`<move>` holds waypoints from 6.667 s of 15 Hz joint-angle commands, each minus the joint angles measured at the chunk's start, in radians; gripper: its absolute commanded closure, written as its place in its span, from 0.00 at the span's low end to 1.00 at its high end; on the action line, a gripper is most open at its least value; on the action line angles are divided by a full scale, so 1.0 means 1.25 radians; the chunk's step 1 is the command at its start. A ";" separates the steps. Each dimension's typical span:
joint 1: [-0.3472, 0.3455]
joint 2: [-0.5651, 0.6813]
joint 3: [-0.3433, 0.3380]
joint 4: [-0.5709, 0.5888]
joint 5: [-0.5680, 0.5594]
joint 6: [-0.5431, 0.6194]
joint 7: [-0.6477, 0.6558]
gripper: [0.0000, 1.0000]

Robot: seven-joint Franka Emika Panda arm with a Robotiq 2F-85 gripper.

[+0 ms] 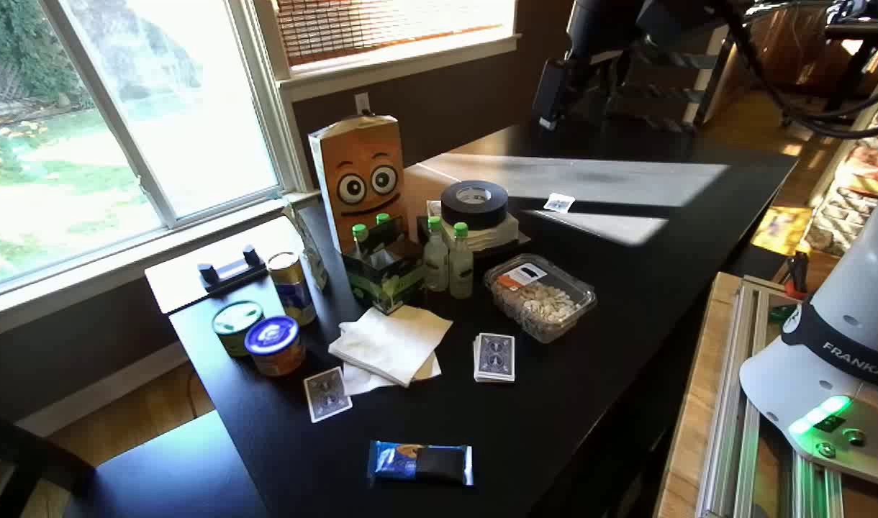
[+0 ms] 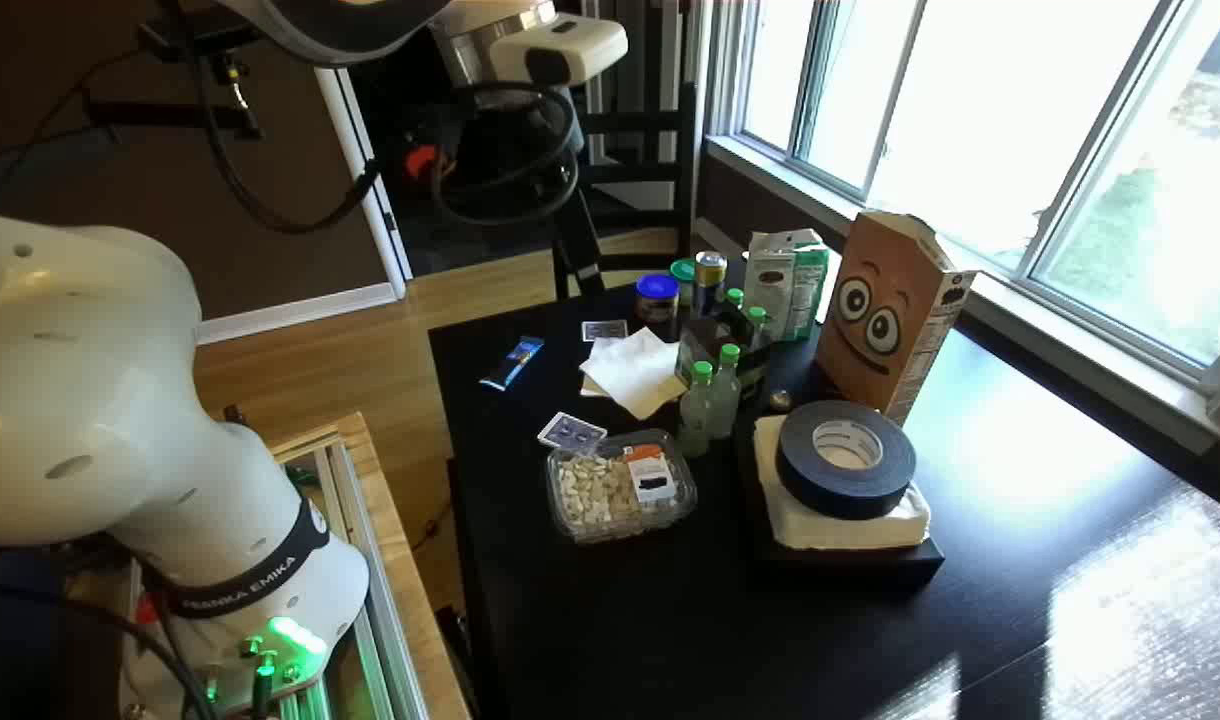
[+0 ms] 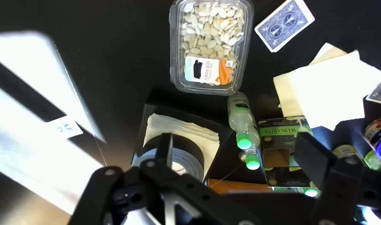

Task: Put the can in the bottle crate

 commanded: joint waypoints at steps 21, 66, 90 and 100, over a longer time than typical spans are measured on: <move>0.152 0.474 0.090 0.488 -0.036 0.086 -0.015 0.00; 0.309 1.425 -0.086 1.467 0.182 -0.303 0.483 0.00; 0.369 1.529 -0.187 1.563 0.072 -0.203 0.590 0.00; 0.368 1.558 -0.202 1.603 0.064 -0.208 0.629 0.59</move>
